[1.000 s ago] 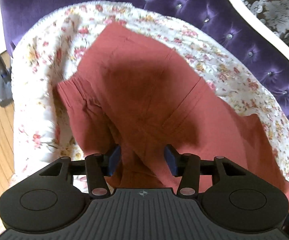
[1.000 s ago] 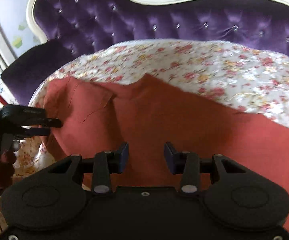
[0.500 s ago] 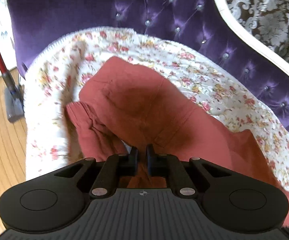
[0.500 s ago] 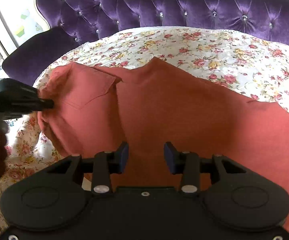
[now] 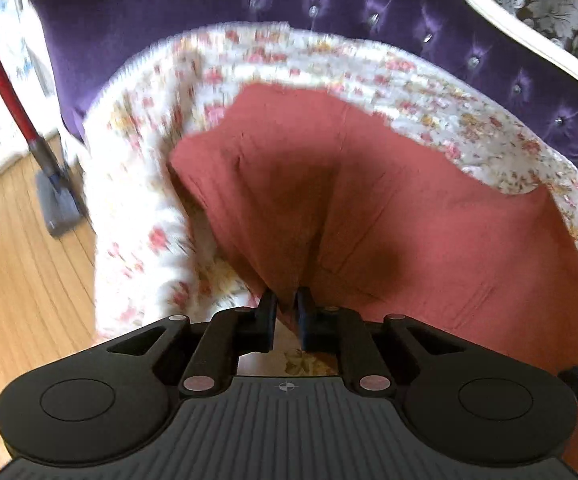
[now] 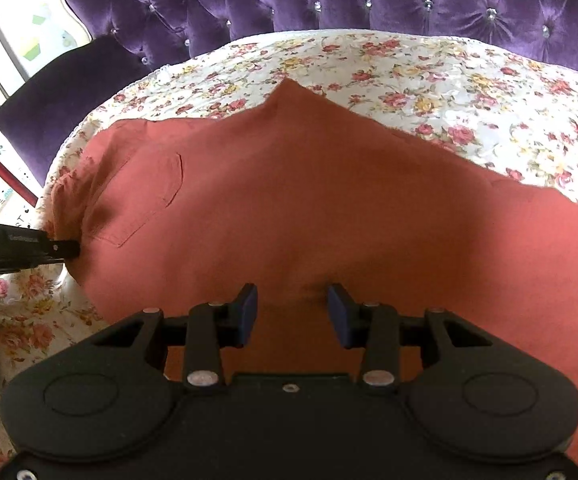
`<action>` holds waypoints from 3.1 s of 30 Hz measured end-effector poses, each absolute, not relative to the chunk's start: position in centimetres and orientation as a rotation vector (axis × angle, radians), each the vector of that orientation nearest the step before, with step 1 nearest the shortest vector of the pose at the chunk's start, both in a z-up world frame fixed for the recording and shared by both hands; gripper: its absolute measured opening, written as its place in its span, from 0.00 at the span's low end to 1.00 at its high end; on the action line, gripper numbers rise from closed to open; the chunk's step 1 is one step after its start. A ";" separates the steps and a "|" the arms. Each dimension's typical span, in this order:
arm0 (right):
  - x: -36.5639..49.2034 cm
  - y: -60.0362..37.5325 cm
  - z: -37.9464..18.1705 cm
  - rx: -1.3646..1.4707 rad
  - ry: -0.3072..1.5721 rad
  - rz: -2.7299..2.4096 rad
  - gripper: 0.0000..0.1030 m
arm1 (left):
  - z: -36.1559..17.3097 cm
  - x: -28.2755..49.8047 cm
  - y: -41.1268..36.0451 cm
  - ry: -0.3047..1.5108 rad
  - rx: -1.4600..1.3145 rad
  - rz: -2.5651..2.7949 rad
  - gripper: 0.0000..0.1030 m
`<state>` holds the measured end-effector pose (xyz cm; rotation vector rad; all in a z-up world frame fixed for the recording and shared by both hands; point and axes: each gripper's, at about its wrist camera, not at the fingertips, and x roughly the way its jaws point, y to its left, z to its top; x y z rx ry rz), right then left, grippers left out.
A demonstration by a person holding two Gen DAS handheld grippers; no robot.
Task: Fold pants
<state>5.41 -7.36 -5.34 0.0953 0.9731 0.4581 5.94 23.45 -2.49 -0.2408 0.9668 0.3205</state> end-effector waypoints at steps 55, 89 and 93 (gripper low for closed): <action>23.2 -3.7 -7.6 -0.017 0.852 0.625 0.05 | -5.8 17.1 21.9 0.922 -0.114 0.307 0.21; 1.7 -20.3 -4.9 0.015 0.850 0.091 0.21 | -3.5 7.5 7.7 0.985 -0.039 -0.100 0.21; 2.5 -23.2 -5.8 0.048 0.872 -0.026 0.21 | -5.8 7.6 4.7 0.990 0.070 -0.085 0.25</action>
